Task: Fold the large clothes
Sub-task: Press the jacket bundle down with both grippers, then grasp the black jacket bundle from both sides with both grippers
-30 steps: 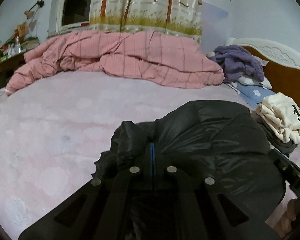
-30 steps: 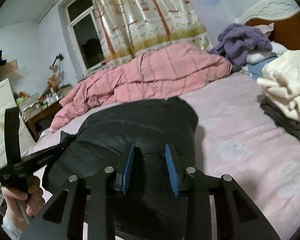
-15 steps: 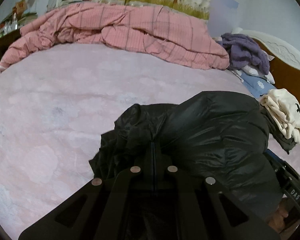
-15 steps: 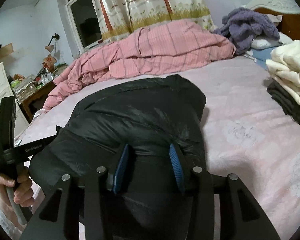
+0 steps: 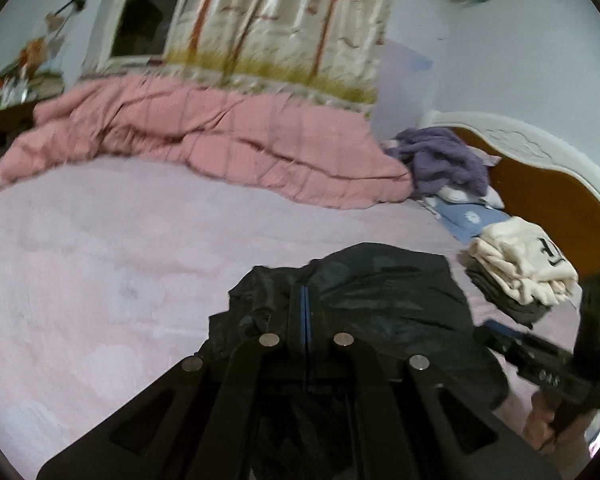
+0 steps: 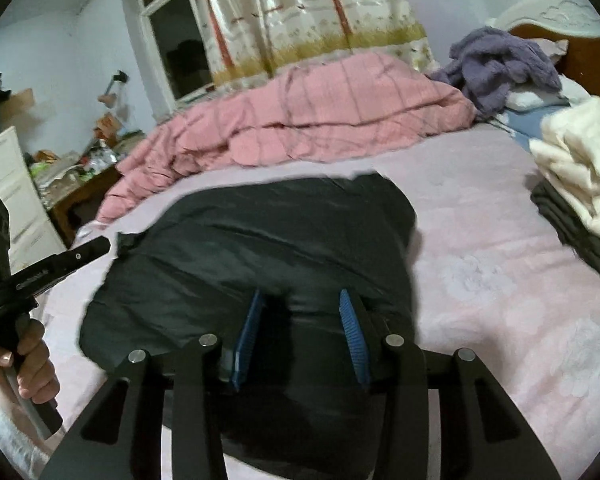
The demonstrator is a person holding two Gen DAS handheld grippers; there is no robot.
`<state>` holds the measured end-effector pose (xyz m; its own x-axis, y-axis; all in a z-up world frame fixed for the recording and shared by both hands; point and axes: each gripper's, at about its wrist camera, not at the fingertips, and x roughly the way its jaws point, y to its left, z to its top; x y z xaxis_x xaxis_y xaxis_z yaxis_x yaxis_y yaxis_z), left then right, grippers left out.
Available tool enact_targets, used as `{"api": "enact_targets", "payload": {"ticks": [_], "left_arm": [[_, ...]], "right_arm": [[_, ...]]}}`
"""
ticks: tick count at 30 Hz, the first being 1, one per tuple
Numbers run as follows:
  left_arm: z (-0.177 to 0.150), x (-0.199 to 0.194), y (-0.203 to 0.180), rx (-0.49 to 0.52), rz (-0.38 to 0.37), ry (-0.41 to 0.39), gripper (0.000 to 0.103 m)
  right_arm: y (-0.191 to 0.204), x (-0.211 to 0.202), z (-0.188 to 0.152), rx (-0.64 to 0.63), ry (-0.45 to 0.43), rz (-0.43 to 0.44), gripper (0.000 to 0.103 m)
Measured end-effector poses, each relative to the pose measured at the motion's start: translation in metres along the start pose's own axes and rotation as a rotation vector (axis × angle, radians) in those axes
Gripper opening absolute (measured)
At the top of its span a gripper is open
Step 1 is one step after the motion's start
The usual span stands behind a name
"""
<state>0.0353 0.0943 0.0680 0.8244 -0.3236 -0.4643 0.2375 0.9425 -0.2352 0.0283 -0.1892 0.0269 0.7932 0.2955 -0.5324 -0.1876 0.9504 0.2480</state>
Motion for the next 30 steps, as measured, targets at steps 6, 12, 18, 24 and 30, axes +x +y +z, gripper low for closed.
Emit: {"api": "enact_targets", "payload": {"ticks": [6,12,18,24,30], "left_arm": [[-0.014,0.024,-0.009,0.051,-0.058,0.194,0.002],[-0.035,0.052,0.001,-0.016,0.007,0.339,0.003],[-0.04,0.059,0.003,-0.03,0.041,0.353,0.003],[-0.017,0.018,0.002,-0.027,0.04,0.132,0.051],[-0.016,0.032,0.041,-0.198,0.06,0.187,0.068]], "right_arm": [[0.012,0.009,0.007,-0.023,0.208,0.059,0.043],[0.011,0.031,-0.004,-0.022,0.307,0.044,0.043],[0.028,0.048,-0.017,-0.122,0.284,-0.057,0.043],[0.033,0.008,-0.002,-0.186,0.158,-0.134,0.056],[-0.007,-0.026,0.028,-0.014,0.009,-0.118,0.085]]}}
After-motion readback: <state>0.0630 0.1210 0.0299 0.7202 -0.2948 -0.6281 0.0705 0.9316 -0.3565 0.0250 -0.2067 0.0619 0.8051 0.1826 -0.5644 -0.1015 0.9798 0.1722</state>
